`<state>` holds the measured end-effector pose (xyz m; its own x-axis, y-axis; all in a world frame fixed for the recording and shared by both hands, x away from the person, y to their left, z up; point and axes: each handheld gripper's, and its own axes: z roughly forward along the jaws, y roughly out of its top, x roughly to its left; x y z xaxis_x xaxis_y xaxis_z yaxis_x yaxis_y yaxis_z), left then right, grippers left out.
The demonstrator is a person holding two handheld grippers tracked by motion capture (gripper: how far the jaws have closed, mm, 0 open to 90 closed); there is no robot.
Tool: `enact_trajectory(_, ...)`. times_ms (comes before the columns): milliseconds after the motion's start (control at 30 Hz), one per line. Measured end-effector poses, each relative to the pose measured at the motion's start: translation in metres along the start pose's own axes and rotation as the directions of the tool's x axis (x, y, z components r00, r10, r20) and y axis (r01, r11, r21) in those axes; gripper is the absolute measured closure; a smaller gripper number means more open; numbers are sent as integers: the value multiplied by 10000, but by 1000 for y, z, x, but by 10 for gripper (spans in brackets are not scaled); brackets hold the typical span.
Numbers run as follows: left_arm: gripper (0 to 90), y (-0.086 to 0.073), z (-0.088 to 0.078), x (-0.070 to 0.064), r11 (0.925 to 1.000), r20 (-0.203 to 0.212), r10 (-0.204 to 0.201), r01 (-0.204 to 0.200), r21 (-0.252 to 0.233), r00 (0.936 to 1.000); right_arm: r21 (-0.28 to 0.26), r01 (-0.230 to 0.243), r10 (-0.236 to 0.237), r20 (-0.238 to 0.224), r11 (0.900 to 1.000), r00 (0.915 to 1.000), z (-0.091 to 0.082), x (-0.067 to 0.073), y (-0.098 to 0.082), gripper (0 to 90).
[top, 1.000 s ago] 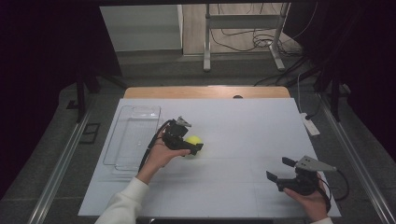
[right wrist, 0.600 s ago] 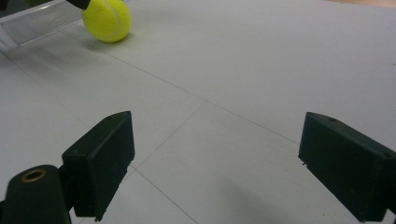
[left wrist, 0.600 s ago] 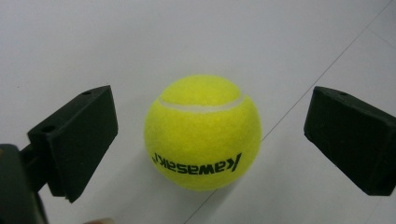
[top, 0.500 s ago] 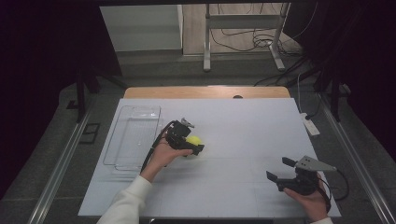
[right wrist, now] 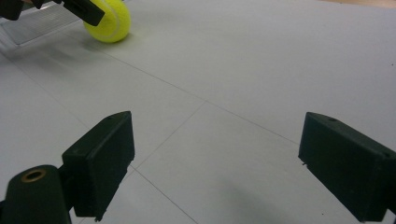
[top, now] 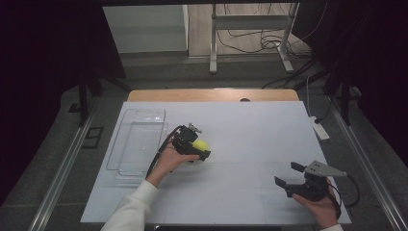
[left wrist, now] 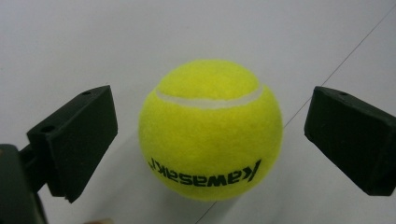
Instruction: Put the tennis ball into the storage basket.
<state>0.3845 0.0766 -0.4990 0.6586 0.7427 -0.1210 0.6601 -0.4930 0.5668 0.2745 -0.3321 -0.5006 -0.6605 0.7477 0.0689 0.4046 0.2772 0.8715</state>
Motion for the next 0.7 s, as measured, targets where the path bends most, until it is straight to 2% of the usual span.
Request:
enact_trajectory(233, 82, -2, 5, 1, 9997, -123, -12, 15, 239, 9999, 22, -10, 10, 20, 10000, 10000, 0, 0, 0, 109)
enact_trajectory(367, 149, -3, 4, 2, 9996, -242, -124, 130, 249, 9996, 11, -18, 18, 1, 10000, 10000, 0, 0, 0, 109)
enact_trajectory(400, 202, -3, 4, 2, 9996, -155, -155, 159, 232, 9998, 3, -7, 7, -3, 10000, 10000, 0, 0, 0, 109)
enact_trajectory(467, 243, -3, 2, 2, 9998, -40, -201, 201, 87, 9998, -6, -10, 10, 1, 10000, 10000, 0, 0, 0, 109)
enact_trajectory(700, 261, -3, 1, 2, 9999, -51, -122, 122, 117, 9999, -10, -8, 8, 0, 10000, 10000, 0, 0, 0, 109)
